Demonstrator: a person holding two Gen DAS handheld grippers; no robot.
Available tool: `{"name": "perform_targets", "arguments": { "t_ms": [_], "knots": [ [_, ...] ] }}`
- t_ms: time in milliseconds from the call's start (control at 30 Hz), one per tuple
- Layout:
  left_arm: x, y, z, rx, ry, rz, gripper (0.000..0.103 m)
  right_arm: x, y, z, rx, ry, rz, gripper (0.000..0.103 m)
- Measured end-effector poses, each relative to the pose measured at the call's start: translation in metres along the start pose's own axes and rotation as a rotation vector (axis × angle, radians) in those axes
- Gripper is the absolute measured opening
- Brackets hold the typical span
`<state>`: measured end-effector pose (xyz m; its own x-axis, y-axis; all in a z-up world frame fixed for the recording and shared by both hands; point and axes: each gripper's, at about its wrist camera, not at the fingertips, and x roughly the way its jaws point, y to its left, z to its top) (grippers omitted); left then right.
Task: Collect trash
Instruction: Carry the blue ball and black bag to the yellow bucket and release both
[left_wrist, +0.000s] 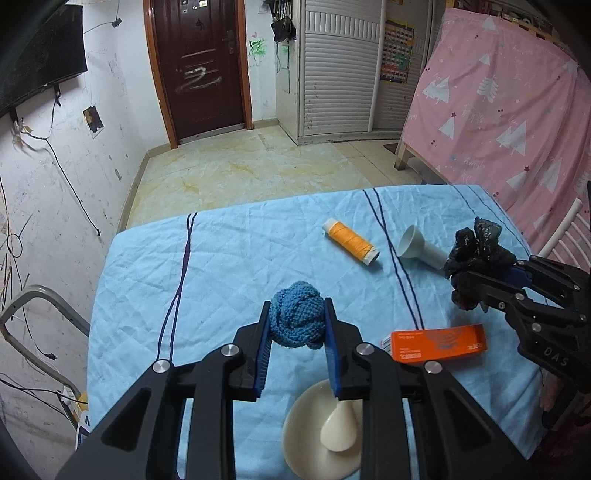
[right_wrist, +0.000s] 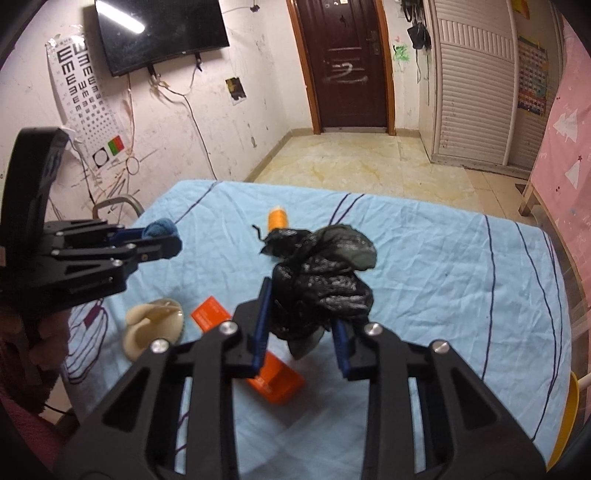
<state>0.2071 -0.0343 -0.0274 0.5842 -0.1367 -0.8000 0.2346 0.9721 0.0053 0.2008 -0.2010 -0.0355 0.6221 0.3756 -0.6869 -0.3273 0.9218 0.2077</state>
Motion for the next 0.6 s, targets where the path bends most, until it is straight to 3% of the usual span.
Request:
{"name": "perform_targets", "arguments": {
  "t_ms": [300,600],
  "knots": [
    [-0.022,-0.029,0.008,0.04,-0.038,0.01,0.017,-0.033,-0.022,-0.009,0.04,-0.07,-0.003,0.028],
    [-0.041,-0.081,0.014,0.114,-0.077,-0.004,0.017,-0.068,-0.061,-0.026,0.103,-0.138,-0.035,0.028]
  ]
}}
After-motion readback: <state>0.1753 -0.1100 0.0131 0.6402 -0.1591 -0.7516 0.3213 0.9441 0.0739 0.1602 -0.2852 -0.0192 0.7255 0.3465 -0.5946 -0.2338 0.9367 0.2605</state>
